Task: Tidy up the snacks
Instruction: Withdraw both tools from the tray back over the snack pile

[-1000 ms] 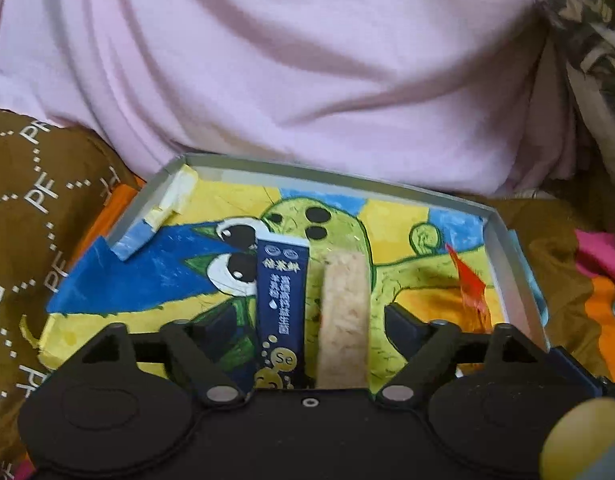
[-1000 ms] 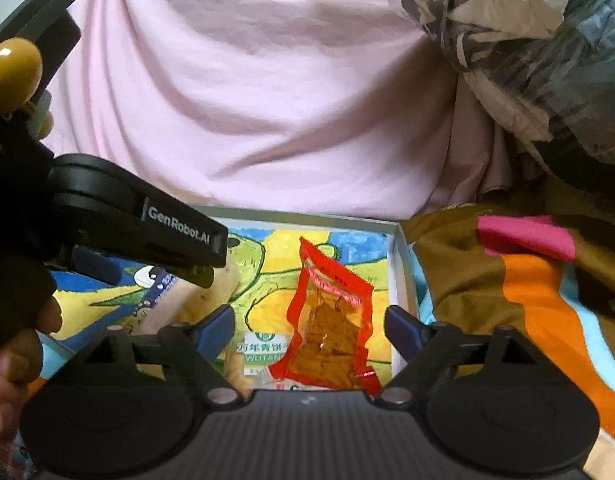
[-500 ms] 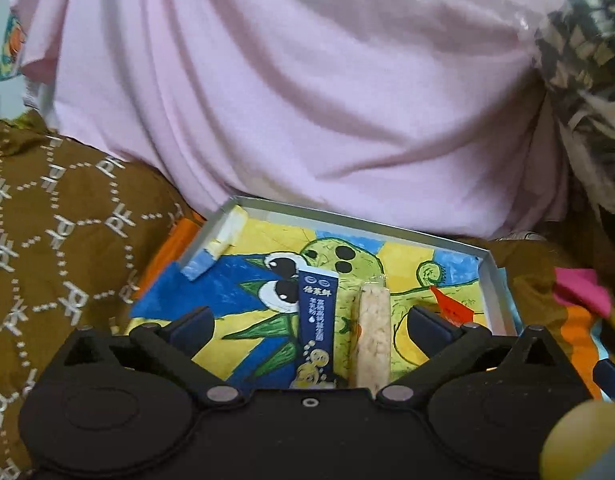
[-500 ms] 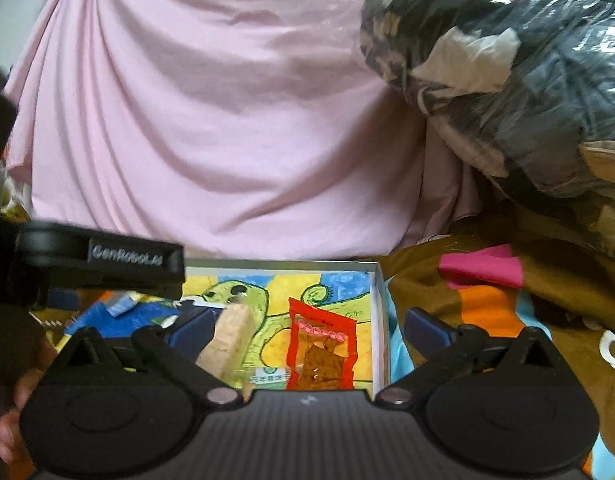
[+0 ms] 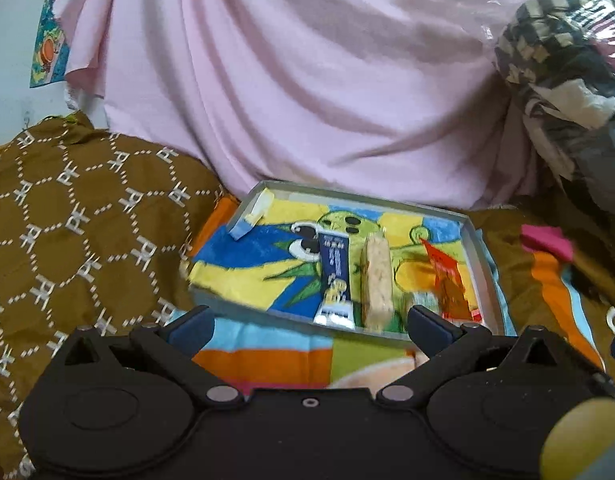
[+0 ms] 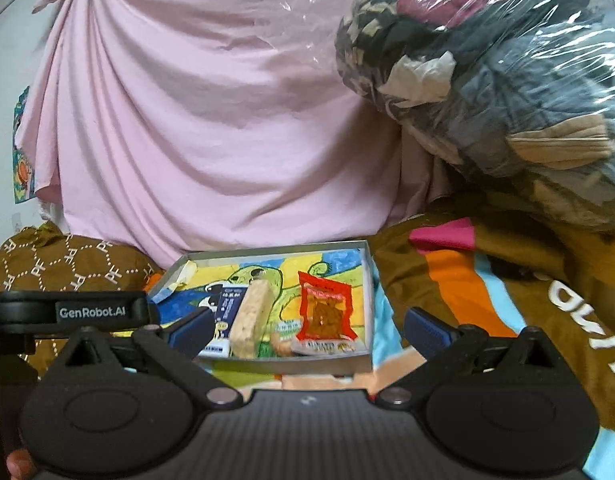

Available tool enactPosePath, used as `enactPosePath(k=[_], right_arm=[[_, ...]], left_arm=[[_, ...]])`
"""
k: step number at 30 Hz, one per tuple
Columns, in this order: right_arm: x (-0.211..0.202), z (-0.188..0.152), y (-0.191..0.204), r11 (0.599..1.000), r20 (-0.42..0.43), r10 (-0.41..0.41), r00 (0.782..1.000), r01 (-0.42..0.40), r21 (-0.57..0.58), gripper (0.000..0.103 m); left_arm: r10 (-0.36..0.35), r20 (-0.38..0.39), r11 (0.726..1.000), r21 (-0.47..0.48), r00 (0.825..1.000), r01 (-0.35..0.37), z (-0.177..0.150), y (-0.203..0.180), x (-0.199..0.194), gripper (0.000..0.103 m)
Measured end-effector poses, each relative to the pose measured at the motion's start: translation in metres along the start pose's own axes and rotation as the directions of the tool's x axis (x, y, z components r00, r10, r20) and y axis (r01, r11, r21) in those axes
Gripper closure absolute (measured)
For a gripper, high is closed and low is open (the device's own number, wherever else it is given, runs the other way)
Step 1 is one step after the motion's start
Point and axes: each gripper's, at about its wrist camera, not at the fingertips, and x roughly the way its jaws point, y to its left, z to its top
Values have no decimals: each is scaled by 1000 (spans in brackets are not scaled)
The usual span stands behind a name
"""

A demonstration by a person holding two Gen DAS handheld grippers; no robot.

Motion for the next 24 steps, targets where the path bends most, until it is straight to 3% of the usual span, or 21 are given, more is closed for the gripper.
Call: enactPosePath(k=[13, 24], right_arm=[[-64, -21, 10, 1000, -24, 13, 1000, -13, 7, 0], [-94, -55, 29, 999, -140, 33, 990, -27, 44, 0]], left_arm=[[-3, -22, 999, 40, 1000, 4, -47, 33, -55, 1], [-1, -20, 998, 56, 1000, 2, -83, 63, -82, 1]])
